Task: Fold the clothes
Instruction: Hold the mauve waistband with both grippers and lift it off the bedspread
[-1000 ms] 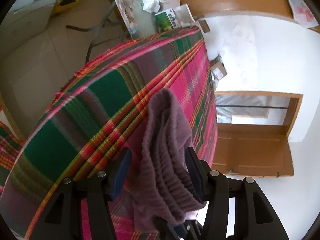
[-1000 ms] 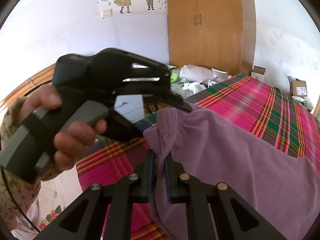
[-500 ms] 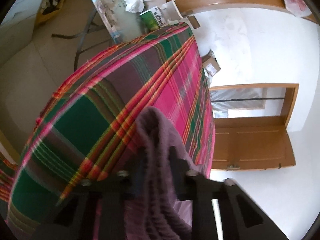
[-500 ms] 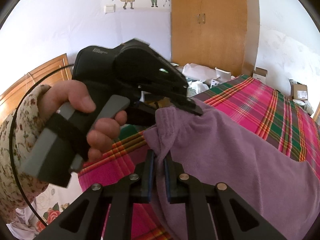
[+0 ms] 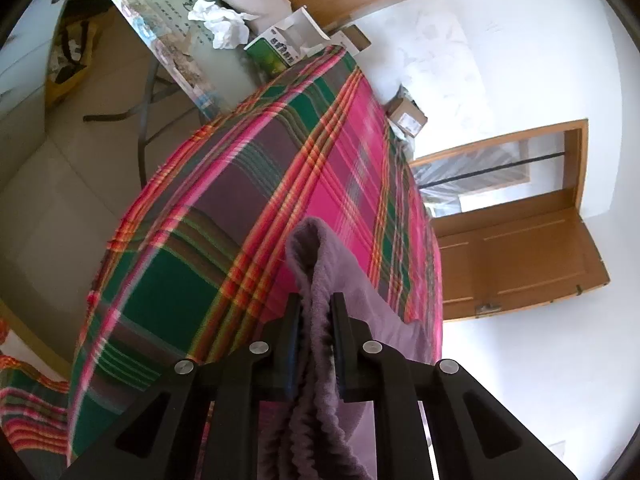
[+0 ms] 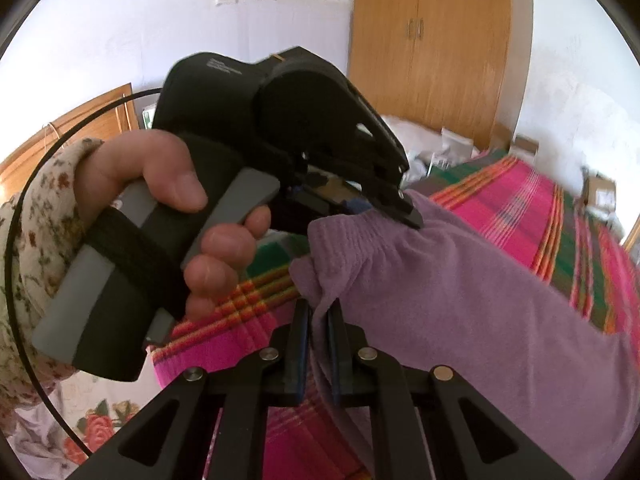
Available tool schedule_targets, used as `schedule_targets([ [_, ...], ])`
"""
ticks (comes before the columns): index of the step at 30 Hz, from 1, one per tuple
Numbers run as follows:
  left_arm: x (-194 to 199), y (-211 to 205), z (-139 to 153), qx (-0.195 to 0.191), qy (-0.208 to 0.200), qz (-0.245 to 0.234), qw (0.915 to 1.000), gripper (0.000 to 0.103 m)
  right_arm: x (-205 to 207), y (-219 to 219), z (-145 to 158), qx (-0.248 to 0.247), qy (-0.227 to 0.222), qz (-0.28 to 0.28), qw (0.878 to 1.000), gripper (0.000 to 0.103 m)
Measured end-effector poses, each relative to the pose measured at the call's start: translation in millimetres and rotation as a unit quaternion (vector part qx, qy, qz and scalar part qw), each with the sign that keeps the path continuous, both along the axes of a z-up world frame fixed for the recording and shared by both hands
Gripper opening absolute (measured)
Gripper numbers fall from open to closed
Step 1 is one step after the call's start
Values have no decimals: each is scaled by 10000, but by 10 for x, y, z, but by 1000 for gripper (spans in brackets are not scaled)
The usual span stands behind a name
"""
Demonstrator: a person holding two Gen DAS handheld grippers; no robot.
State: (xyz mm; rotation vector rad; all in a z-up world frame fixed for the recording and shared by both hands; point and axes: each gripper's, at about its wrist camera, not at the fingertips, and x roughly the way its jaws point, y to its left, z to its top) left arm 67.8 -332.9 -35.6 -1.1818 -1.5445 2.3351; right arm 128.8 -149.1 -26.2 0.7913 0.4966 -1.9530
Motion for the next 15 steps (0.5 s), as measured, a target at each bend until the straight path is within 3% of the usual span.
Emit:
schedule_targets([
  [15, 26, 9, -55, 93, -159, 161, 9997, 12, -24, 94, 43, -198, -103, -73, 9997, 9],
])
